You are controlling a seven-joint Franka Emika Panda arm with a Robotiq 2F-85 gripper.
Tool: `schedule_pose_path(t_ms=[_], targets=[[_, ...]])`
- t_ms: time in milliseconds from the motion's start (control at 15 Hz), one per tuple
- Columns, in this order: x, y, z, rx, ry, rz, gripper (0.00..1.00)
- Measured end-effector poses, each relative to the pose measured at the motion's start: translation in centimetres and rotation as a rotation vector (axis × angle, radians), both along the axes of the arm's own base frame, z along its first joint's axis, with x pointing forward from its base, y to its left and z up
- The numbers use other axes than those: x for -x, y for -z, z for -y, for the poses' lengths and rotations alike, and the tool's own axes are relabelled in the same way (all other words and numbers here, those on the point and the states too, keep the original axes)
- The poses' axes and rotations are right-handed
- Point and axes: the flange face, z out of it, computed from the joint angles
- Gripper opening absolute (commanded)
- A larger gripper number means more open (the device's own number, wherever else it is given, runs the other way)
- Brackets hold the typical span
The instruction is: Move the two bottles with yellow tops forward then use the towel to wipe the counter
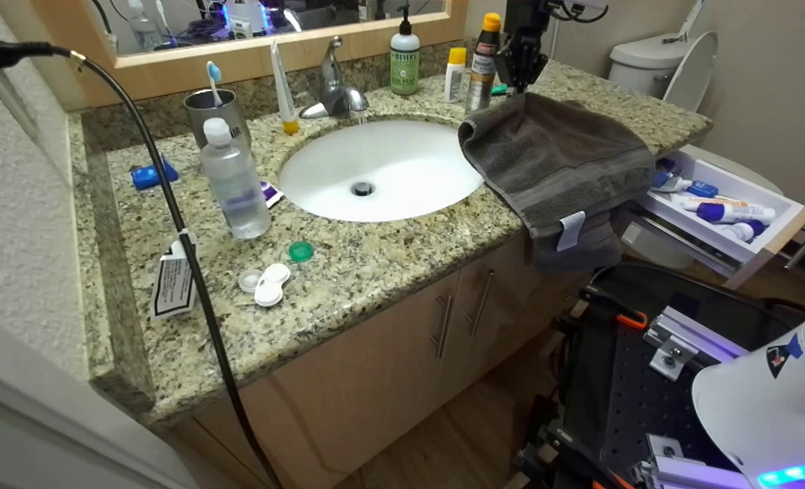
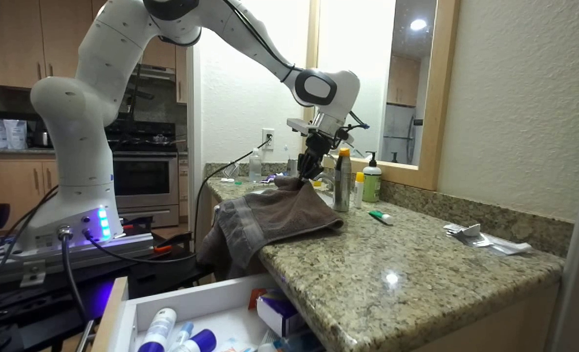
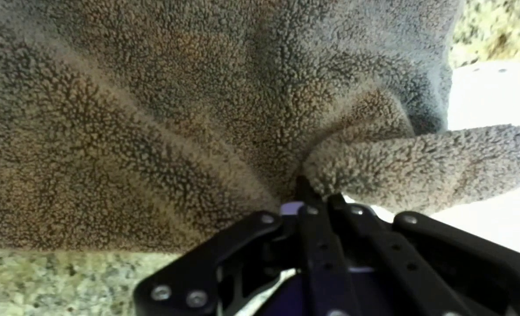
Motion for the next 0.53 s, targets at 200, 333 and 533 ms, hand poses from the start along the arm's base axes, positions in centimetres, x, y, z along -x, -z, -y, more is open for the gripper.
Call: schedule_pose_path(t_ms=[200, 333, 533], targets=[[-1.5, -1.4, -5.0, 0.026, -0.126, 0.001, 0.01], [-2.7, -1.8, -8.3, 0.07, -0.198, 0.041, 0.01], [-3.5, -1.6, -12.0, 0.164, -0.272, 0.148, 0.01]])
